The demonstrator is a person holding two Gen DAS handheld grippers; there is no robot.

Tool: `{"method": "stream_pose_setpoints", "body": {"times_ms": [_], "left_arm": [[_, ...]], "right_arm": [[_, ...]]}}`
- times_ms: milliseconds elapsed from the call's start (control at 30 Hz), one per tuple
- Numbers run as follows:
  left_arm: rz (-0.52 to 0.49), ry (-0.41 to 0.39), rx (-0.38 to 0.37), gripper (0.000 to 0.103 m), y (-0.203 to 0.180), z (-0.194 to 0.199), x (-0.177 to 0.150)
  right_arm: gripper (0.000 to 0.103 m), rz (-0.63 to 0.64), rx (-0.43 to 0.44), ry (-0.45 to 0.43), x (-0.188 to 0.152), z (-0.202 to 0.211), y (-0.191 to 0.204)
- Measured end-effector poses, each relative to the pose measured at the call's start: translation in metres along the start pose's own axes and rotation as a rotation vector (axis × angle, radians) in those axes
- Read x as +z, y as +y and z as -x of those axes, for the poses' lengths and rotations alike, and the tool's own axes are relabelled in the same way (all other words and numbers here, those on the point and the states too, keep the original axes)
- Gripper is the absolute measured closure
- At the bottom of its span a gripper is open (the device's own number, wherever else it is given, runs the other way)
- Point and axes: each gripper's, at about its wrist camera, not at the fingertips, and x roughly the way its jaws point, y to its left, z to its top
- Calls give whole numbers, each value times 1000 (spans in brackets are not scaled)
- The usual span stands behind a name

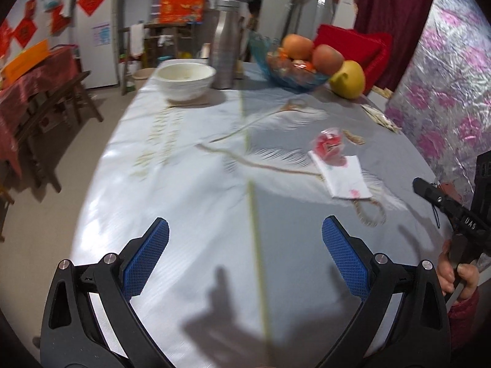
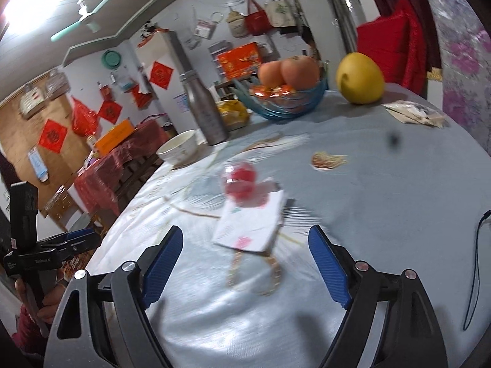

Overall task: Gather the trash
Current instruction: 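Move both open tools back over the table toward the red cup and tissue, then grasp the red plastic cup with left tool while right tool grasps the white tissue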

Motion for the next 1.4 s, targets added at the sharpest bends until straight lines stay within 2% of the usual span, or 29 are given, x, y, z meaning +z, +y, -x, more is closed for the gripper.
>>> {"method": "stream_pose_setpoints", "body": {"times_ms": [200, 367, 467, 667, 800, 1033, 1133, 1167, 1200, 1400], "left_arm": [[-59, 40, -38, 7, -34, -45, 28], [-66, 67, -77, 7, -54, -76, 48], [-76, 75, -106, 7, -67, -91, 60], [-117, 92, -145, 7, -93, -117, 77], [-123, 118, -160, 7, -102, -137, 82], [-155, 98, -99, 7, -103, -157, 80], [-169, 81, -111, 28, -99, -158, 79], [-180, 82, -119, 39, -99, -158, 78], [-189, 76, -125, 44, -100, -156, 78], [-178, 23, -129, 45, -92, -139, 79]], "right_arm": [[14, -55, -24, 40, 6, -20, -23], [6, 14, -105, 60, 9, -28, -23], [6, 61, -174, 58, 9, -30, -22], [6, 0, -146, 103, 10, -38, -35], [6, 16, -145, 122, 9, -42, -32], [6, 0, -127, 136, 9, -44, -35], [6, -5, -122, 137, 9, -44, -36], [6, -5, -119, 136, 9, -44, -35], [6, -5, -117, 137, 9, -45, -36], [6, -17, -116, 139, 10, -45, -38]]}}
